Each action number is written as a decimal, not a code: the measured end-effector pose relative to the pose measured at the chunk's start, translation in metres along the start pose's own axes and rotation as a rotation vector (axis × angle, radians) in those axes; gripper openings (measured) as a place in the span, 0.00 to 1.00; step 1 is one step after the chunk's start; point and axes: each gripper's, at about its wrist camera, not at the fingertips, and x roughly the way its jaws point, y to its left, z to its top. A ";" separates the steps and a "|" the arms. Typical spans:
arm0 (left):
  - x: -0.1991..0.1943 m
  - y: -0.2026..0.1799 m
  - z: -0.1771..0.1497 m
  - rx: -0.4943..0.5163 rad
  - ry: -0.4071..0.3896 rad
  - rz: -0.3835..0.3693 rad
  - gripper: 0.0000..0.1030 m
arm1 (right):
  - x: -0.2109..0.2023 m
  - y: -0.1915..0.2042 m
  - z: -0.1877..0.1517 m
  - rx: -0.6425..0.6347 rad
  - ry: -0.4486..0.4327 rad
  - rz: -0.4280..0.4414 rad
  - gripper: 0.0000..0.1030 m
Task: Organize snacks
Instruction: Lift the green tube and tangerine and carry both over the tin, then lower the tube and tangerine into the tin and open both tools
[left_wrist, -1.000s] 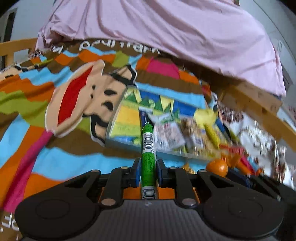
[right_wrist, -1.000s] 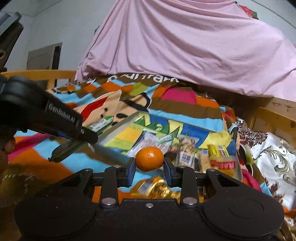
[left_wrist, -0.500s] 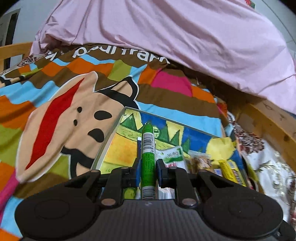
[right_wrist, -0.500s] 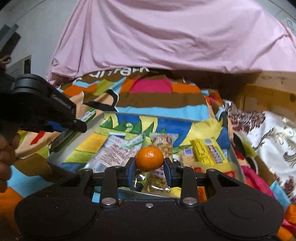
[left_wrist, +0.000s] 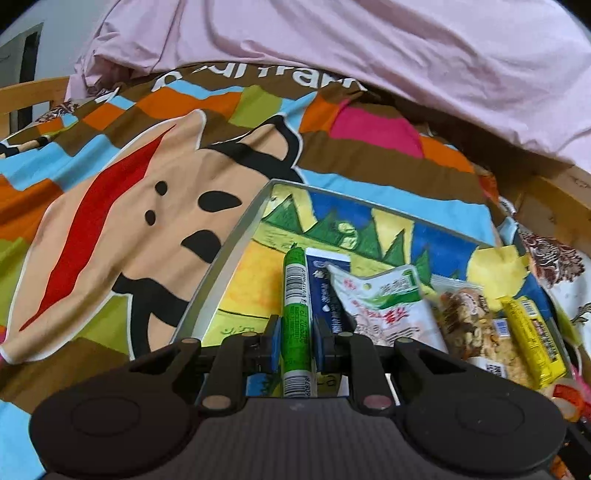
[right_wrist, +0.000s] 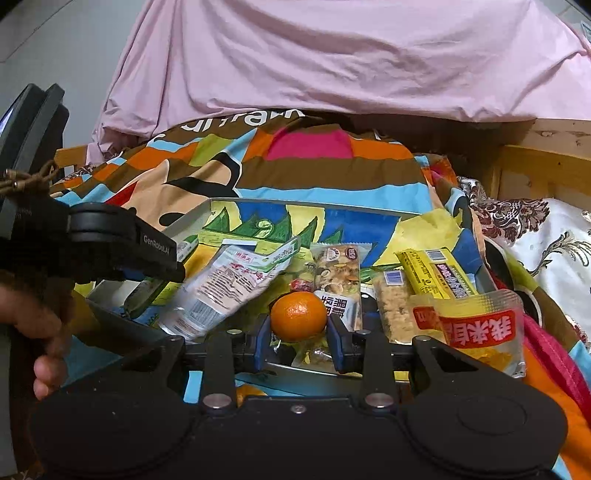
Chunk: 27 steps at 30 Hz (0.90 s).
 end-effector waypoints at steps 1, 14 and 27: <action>0.001 0.001 0.000 -0.001 0.001 0.004 0.19 | 0.000 0.000 0.000 0.001 0.000 0.002 0.34; 0.010 -0.002 -0.003 0.000 0.013 0.035 0.19 | 0.002 0.003 -0.001 -0.009 0.004 0.007 0.41; -0.025 0.001 0.008 -0.027 -0.059 0.017 0.67 | -0.026 0.004 0.013 0.002 -0.076 -0.013 0.73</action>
